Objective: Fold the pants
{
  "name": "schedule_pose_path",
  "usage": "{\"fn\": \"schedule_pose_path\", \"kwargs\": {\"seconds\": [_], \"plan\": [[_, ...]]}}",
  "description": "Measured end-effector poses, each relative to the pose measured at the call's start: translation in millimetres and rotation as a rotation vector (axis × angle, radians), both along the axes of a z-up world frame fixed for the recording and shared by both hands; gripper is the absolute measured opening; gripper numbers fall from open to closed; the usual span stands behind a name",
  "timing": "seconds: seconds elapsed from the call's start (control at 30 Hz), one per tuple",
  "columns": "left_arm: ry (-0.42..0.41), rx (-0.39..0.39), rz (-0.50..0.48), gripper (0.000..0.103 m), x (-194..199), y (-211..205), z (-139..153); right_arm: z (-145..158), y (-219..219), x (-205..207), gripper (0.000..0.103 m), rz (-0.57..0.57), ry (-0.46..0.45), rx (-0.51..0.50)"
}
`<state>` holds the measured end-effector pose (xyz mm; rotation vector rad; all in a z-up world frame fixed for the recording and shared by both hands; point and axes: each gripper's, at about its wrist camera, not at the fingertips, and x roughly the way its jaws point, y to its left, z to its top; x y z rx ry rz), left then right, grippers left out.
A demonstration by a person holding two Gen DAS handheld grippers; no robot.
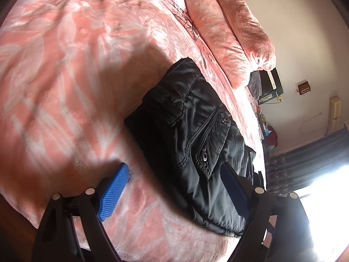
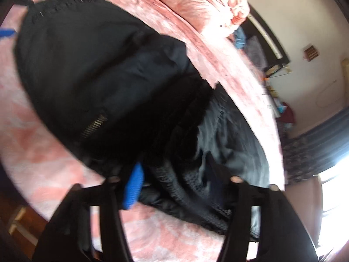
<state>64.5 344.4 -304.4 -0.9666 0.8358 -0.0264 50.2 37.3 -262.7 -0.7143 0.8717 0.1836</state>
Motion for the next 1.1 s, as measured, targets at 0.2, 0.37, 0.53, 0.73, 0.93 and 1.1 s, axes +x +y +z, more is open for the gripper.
{"fn": "schedule_pose_path", "kwargs": {"seconds": [0.2,0.37,0.53,0.73,0.93,1.1], "plan": [[-0.012,-0.019,0.012,0.086,-5.6,2.5,-0.9,61.7,-34.8,7.6,0.087,-0.057,0.084,0.325],[-0.017,-0.024,0.012,0.088,-6.1,2.7,-0.9,51.7,-53.1,42.3,0.08,-0.15,0.19,0.398],[-0.017,-0.032,0.015,0.088,-5.9,4.7,-1.2,39.3,-62.7,61.4,0.048,-0.215,0.27,0.441],[-0.012,-0.028,0.017,0.089,-4.8,4.5,-1.2,32.2,-68.5,52.0,0.01,-0.228,0.335,0.52],[-0.008,-0.018,0.017,0.089,-2.4,3.0,-0.2,46.8,-62.0,38.3,0.009,-0.175,0.338,0.558],[0.008,0.003,0.005,0.089,-0.5,-1.1,0.9,30.5,-59.4,38.8,0.019,-0.156,0.415,0.517]]}}
